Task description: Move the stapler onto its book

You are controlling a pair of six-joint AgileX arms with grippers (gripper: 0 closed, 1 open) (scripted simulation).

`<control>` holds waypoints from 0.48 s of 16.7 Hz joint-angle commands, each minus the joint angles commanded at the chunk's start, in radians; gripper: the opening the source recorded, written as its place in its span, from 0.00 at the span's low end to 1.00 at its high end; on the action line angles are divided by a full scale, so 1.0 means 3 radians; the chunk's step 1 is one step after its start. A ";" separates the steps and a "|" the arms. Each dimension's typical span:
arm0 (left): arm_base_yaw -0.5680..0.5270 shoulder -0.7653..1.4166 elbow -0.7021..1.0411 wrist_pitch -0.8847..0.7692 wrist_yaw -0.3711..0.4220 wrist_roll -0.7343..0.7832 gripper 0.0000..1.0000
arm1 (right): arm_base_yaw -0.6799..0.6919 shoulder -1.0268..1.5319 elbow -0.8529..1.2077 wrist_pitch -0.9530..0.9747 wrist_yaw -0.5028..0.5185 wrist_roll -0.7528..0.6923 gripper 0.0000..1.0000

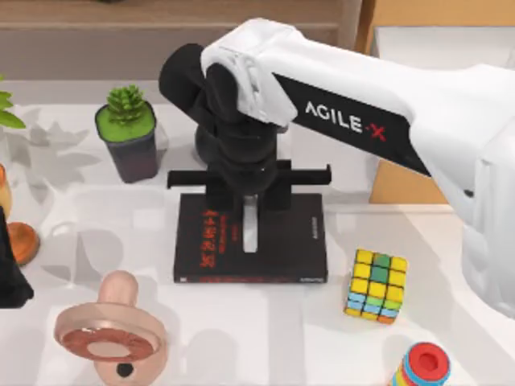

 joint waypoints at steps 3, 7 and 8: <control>0.0000 0.0000 0.0000 0.0000 0.0000 0.0000 1.00 | 0.0000 0.0000 0.0000 0.0000 0.0000 0.0000 0.08; 0.0000 0.0000 0.0000 0.0000 0.0000 0.0000 1.00 | 0.0000 0.0000 0.0000 0.0000 0.0000 0.0000 0.38; 0.0000 0.0000 0.0000 0.0000 0.0000 0.0000 1.00 | 0.0000 0.0000 0.0000 0.0000 0.0000 0.0000 0.45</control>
